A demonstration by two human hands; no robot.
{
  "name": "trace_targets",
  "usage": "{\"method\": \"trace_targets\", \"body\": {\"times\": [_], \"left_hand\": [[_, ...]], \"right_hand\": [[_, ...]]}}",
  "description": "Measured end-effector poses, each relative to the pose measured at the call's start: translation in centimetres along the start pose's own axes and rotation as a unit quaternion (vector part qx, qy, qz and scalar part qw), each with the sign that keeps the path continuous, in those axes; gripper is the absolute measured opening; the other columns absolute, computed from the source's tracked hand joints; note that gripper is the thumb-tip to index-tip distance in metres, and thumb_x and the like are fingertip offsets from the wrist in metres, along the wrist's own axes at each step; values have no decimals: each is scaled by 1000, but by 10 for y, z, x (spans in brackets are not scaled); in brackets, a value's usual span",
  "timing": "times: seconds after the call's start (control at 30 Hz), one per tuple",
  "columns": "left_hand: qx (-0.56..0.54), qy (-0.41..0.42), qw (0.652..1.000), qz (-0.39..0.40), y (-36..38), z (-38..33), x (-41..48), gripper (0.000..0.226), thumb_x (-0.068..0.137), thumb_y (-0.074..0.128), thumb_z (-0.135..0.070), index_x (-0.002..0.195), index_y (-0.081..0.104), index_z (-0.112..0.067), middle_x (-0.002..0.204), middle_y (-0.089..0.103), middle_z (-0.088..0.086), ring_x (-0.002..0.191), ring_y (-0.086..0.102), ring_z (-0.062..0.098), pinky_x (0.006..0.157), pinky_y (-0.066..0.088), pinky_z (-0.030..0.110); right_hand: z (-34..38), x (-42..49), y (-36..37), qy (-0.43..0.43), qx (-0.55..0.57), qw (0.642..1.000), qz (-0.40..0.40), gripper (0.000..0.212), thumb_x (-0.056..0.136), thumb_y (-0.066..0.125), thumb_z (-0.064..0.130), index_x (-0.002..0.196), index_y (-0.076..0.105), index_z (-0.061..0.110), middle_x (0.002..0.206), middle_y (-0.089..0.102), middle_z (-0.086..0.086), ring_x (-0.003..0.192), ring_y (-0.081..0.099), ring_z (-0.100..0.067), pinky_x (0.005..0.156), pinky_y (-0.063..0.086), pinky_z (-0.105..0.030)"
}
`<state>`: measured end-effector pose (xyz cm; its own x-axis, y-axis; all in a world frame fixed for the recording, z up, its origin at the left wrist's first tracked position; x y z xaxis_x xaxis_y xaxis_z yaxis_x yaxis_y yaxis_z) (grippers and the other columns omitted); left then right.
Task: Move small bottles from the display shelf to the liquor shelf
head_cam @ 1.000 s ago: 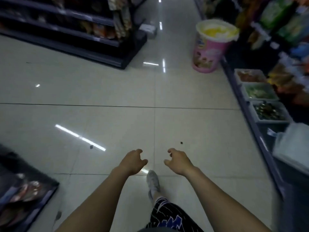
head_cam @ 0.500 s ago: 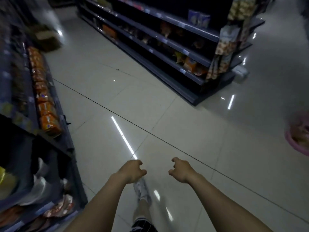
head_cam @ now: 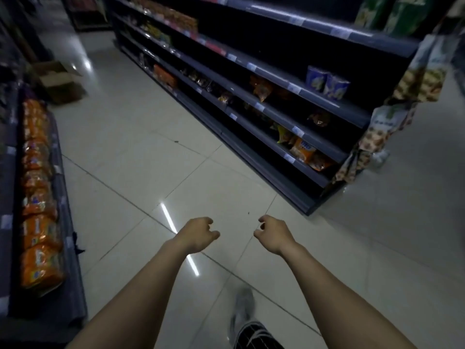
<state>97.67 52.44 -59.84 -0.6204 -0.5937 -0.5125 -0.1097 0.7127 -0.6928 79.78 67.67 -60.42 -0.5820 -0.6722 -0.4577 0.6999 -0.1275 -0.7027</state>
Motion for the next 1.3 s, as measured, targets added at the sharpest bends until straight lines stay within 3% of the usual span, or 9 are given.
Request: {"method": "trace_targets", "body": {"times": [0.3,0.5,0.67,0.77,0.87,0.93,1.07,1.2,1.3], "left_hand": [[40,65,995,-61,-196,-114,270,64,95,63,-42,150,47,-13,144,60,7,128,58,23,101,42,27],[43,127,984,-115,-311,-180,364,59,98,59,-45,148,49,-17,138,62,-1,117,61,19,98,45,27],[54,210,965,-147,-435,-265,474,45,99,59,-41,131,60,-10,109,64,-2,95,59,17,85,50,34],[36,263,952,-155,-510,-318,531,56,100,59,-44,146,50,-15,134,62,3,116,61,23,94,49,33],[20,330,928,-174,-576,-373,574,60,98,62,-43,150,48,-16,141,61,1,124,60,21,99,45,28],[10,370,910,-186,-612,-411,593,58,97,63,-42,148,50,-17,136,63,-1,120,61,18,98,46,27],[-1,455,861,-229,-669,-488,619,49,96,64,-37,140,58,-16,126,68,-2,113,65,18,99,51,35],[-12,508,816,-274,-709,-562,646,43,94,64,-34,133,64,-17,114,72,-3,107,67,19,98,52,38],[-18,535,795,-285,-730,-614,663,43,96,61,-35,135,62,-18,111,69,-7,104,65,17,96,53,38]], "right_hand": [[127,274,-156,-46,1,995,-86,51,93,61,34,140,58,16,134,65,-6,121,60,-26,98,50,-32],[194,371,-253,-57,33,986,-155,34,95,63,31,126,65,16,117,69,-5,102,65,-23,82,51,-30],[276,473,-355,-74,35,969,-232,24,92,62,34,113,68,23,106,70,-1,86,65,-19,75,50,-29],[326,522,-417,-81,29,954,-289,21,92,63,30,110,68,19,99,70,-3,84,66,-20,78,53,-33],[368,559,-483,-76,31,927,-365,29,90,65,29,117,70,18,106,73,-3,100,68,-25,90,54,-34],[390,579,-524,-69,36,915,-395,37,91,66,30,127,67,19,112,72,-1,104,67,-22,89,50,-29],[421,606,-603,-59,34,886,-458,36,91,64,30,126,66,21,114,70,-2,101,65,-22,80,45,-28],[435,620,-676,-60,42,850,-521,35,91,67,27,125,69,19,99,70,4,96,67,-18,80,41,-20],[439,626,-726,-71,37,834,-546,37,93,67,28,128,67,18,109,70,3,95,61,-14,82,39,-18]]}}
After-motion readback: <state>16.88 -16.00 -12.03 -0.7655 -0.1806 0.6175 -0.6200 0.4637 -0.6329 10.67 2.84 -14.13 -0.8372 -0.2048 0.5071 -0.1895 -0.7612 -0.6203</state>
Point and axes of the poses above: each hand's wrist, its own x-axis towards the middle knuckle, its own y-axis out of the palm, z = x × y, the point moved 6 cm from there along x, towards the middle knuckle
